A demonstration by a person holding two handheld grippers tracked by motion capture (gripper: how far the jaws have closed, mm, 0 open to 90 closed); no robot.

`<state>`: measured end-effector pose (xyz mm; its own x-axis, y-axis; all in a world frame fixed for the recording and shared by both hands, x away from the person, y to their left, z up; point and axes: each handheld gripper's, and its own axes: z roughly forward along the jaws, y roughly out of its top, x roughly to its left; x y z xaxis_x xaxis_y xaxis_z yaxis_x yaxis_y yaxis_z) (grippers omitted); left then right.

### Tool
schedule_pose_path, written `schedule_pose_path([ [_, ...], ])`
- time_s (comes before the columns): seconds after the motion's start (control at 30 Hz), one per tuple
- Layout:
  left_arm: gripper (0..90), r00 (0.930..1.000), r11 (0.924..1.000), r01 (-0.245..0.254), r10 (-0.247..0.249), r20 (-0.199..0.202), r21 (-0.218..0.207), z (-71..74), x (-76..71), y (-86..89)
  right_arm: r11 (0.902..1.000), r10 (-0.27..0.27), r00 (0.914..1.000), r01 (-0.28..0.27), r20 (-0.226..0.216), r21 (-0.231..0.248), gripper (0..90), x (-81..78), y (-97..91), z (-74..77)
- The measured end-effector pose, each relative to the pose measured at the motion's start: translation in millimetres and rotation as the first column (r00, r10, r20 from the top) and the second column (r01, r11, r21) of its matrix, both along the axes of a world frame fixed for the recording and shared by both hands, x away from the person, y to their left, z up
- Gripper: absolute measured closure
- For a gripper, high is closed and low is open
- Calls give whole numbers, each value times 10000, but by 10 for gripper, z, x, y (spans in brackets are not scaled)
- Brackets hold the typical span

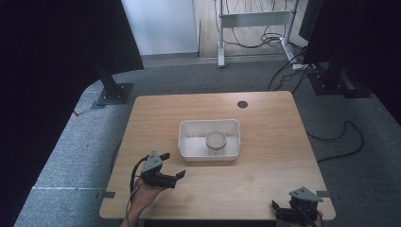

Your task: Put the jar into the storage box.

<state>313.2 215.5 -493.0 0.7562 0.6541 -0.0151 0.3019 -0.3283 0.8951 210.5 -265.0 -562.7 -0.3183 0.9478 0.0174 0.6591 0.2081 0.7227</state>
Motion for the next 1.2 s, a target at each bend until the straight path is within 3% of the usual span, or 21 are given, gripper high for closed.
schedule_pose_path([
  [0.33, 46, 10000, 9997, 29, -29, -20, 240, -140, -62, 73, 10000, -2, 10000, 2, 4, 0, 3, 0, 0, 0],
  [0.67, 45, 9985, 9986, -22, 50, -549, 525, -321, -84, 146, 10000, -3, 10000, 3, 3, 1, 3, 0, 0, 0],
  [0.9, 46, 9950, 9954, -50, 145, -984, 959, -453, -94, 158, 10000, -2, 10000, 2, 4, -1, 3, 0, 0, 0],
  [1.2, 46, 9912, 9904, -164, 342, -1282, 1375, -524, -86, 163, 10000, 14, 10000, -14, 8, 3, 3, -1, -2, -1],
])
